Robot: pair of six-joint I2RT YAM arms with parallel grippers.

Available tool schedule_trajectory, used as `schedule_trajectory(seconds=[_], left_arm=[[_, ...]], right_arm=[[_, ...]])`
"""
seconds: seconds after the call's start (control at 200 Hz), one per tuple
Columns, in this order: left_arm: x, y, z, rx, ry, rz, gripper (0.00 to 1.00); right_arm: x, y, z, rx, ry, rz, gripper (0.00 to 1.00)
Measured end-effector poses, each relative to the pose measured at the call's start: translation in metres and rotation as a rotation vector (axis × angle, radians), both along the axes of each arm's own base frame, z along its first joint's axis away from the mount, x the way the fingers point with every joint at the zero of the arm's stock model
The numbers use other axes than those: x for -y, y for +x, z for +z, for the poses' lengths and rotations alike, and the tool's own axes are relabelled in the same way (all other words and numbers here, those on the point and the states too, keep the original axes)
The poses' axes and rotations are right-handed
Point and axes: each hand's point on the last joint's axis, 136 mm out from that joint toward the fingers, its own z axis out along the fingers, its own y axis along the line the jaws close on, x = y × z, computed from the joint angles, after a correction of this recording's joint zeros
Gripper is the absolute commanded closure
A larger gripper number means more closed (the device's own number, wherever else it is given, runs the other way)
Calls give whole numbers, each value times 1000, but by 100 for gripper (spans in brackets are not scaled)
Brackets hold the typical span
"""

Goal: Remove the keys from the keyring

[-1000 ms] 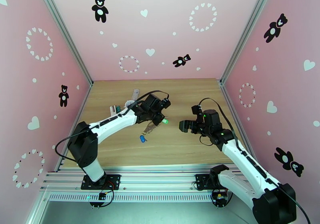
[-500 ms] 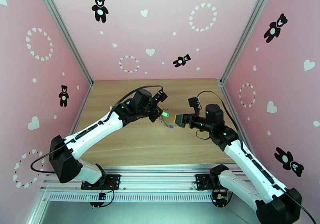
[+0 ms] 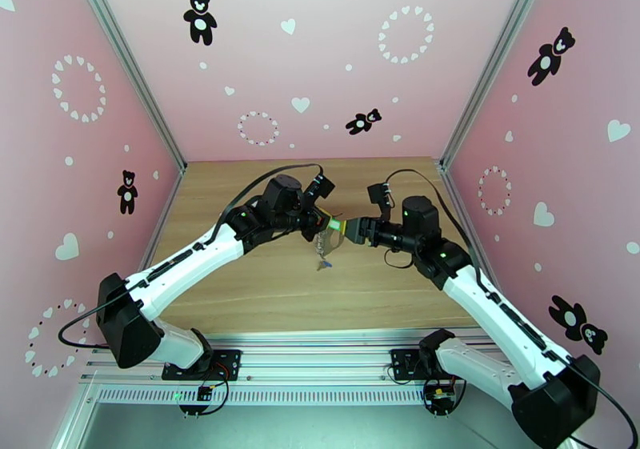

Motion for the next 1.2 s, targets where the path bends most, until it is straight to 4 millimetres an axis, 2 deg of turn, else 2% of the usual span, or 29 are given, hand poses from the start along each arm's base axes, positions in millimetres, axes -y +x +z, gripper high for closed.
schedule_trajectory(seconds=[0.455,0.851,1.071,1.201], left_arm=[[1,-1,16,11,-42,4,100],[3,-5,21,6,-59,-15,100],[3,-5,21,3,-60,-13,100],[3,-5,21,3,-61,-13,100]], right_arm=[[-10,11,1,-32,11,-9,62],[-17,19,19,-1,50,-5,71],[-22,19,16,-8,48,9,83],[-23,19,18,-6,51,10,94]])
